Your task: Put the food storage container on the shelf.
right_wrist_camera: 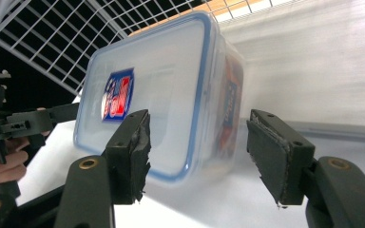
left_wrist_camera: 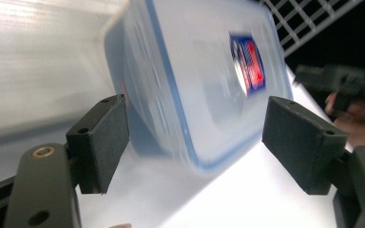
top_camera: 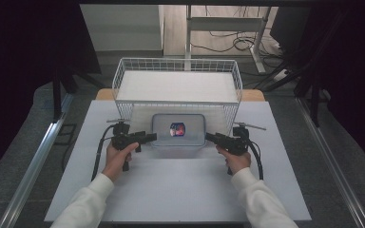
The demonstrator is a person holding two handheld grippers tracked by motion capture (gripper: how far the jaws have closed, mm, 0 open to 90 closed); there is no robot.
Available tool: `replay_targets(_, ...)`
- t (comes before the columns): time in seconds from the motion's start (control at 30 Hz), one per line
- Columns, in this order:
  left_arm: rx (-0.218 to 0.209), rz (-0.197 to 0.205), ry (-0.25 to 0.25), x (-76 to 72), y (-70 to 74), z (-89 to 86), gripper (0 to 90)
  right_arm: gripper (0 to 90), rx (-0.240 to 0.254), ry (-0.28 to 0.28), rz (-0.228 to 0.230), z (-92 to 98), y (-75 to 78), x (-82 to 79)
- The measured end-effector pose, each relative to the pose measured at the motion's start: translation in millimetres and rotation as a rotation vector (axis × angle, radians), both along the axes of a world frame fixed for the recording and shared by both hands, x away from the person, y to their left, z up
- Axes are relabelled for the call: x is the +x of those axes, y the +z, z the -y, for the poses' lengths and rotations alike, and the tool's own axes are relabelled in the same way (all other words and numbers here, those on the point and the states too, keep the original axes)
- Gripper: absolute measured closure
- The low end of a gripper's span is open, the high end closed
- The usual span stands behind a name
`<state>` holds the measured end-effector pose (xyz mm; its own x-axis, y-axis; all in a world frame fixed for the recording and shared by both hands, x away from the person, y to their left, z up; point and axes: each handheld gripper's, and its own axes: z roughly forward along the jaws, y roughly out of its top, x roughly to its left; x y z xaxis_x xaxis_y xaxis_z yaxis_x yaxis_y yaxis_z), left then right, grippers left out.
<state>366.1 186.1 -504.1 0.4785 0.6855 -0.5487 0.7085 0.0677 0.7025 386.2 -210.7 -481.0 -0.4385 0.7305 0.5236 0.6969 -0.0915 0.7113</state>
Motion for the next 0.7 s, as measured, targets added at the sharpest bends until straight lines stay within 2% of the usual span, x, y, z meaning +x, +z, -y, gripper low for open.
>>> replay_targets(0.1, 0.043, 0.038, -0.007, -16.4, 2.3, -0.8, 24.7, 42.1, -0.052, 0.037, 0.027, 3.6, 3.0, -9.8)
replay_targets(0.23, 0.096, 0.079, -0.041, -37.4, 6.3, -2.5, 25.4, 52.5, -0.18, 0.123, 0.098, -0.1, 5.4, -30.6)
replay_targets(0.3, 0.119, 0.089, -0.057, -46.4, 7.6, -2.1, 25.9, 58.9, -0.24, 0.175, 0.137, -5.1, 5.4, -43.2)
replay_targets(0.4, 0.162, 0.095, -0.079, -62.4, 8.7, -0.1, 25.6, 68.4, -0.356, 0.271, 0.195, -20.0, 2.5, -61.5)
replay_targets(0.47, 0.202, 0.112, -0.097, -73.4, 11.4, 2.4, 24.9, 73.6, -0.401, 0.318, 0.218, -30.9, -1.6, -68.7)
replay_targets(0.6, 0.246, 0.147, -0.124, -94.6, 19.2, 5.9, 24.9, 81.7, -0.456, 0.376, 0.23, -48.4, -9.7, -73.8)
replay_targets(0.7, 0.289, 0.151, -0.141, -105.9, 19.1, 8.5, 25.0, 87.3, -0.464, 0.396, 0.224, -56.0, -13.2, -73.1)
